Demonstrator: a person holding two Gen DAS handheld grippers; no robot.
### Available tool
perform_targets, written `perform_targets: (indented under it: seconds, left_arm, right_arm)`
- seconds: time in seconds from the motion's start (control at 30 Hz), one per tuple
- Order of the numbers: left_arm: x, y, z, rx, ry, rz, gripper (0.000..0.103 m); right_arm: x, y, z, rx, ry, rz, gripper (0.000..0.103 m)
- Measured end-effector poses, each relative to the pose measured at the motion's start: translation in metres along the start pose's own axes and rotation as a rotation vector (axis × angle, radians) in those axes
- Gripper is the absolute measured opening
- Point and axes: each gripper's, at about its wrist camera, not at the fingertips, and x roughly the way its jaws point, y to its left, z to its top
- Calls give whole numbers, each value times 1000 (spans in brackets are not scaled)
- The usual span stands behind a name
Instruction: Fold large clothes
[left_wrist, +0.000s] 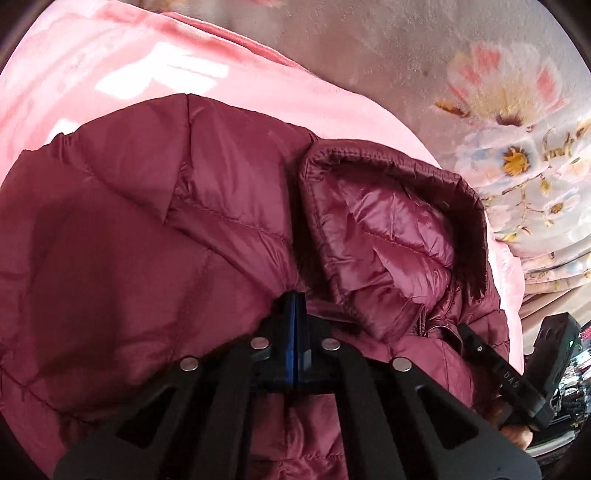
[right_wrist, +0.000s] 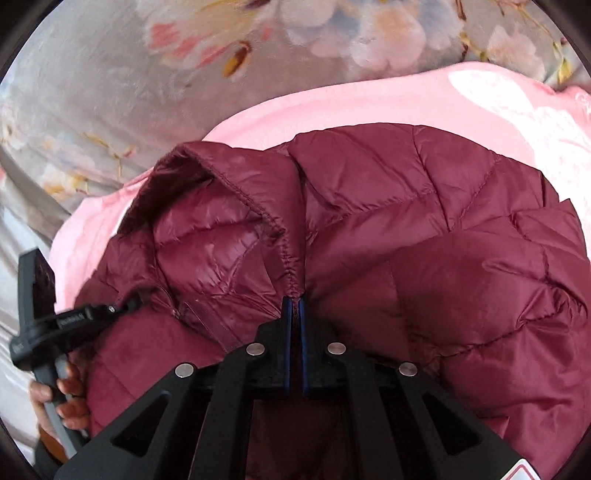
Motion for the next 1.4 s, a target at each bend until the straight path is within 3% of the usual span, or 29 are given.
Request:
perform_targets:
  seconds: [0.1,0.17,0.27,0.33,0.43,0.53,0.67,0.87,1.2,1.4]
  left_arm:
    - [-11,-8,-2,39,-9,67,0]
    - [-28,-16,-4,80,-46,95,0]
    - [-61,-36,9,136,-136,135,1]
    - [-66,-50,29,133,-165,132,7]
    - [-56,-64,63,79,-183,87,8]
    - [-28,-70,85,42,-150,74,9]
    - [14,-60,74,26,-38,84,8]
    - [31,-33,39,73,0,99,8]
    - [34,-36,22,187,-100,123,8]
    - [36,-47,17,251,-133,195,8]
  right_arm:
    - [-17,3,3,11,-24,-45,5]
    - [-47,12,7,-9,-115,-73,12]
    - [-73,33,30,-53,-212,-77,12]
    - [-71,41,51,-47,-231,-65,12]
    - [-44,47,89,37,-209,3,12]
    - [-12,50,107,60,-181,-42,12]
    - [22,46,93,6,-63,-79,12]
    - [20,36,59,-173,-58,-201,1]
    - [27,29,52,-212,-79,-208,0]
    - [27,28,52,-213,-82,-208,0]
